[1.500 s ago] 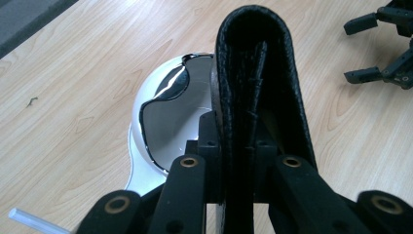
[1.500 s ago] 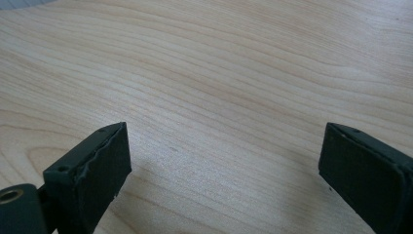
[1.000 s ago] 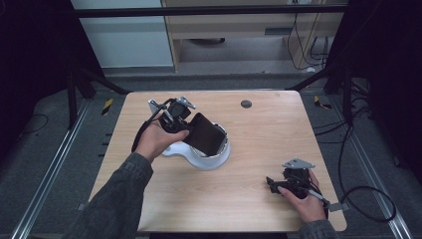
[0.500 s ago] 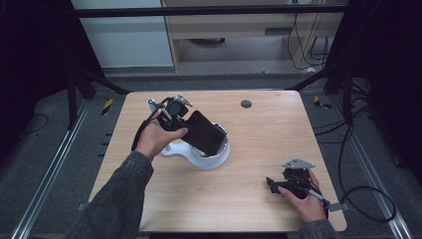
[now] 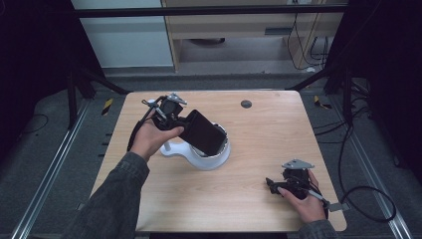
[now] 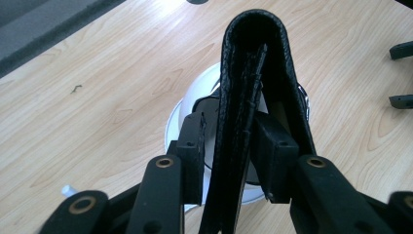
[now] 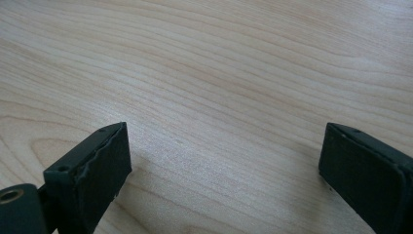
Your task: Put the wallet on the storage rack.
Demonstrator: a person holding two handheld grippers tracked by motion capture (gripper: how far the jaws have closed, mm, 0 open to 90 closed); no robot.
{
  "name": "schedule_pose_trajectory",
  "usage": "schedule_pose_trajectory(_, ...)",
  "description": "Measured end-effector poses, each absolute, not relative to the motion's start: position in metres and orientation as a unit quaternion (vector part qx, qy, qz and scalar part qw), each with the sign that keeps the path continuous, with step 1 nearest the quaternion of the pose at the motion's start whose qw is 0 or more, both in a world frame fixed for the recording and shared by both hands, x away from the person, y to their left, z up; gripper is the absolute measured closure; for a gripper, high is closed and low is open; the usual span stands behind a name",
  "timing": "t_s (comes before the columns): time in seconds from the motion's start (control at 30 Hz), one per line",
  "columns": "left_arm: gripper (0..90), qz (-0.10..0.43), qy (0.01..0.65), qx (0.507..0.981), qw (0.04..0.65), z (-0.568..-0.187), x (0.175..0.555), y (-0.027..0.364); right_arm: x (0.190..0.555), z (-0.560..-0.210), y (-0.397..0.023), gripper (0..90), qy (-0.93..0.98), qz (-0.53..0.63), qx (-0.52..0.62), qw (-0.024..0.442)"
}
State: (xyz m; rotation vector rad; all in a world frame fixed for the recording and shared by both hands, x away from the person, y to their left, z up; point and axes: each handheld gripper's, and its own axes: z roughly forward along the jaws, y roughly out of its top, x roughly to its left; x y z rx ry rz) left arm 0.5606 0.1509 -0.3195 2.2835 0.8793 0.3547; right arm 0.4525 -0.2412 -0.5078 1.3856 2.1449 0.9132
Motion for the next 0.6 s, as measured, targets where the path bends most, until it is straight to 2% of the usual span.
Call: schedule_pose_trajectory(0.6,63.3,0.152,0.336,0.862,0.347,-0.3119,0.5564,0.1591,0.4519,-0.5084,-0.2413,5.2,0.775,0.325,0.5,0.209)
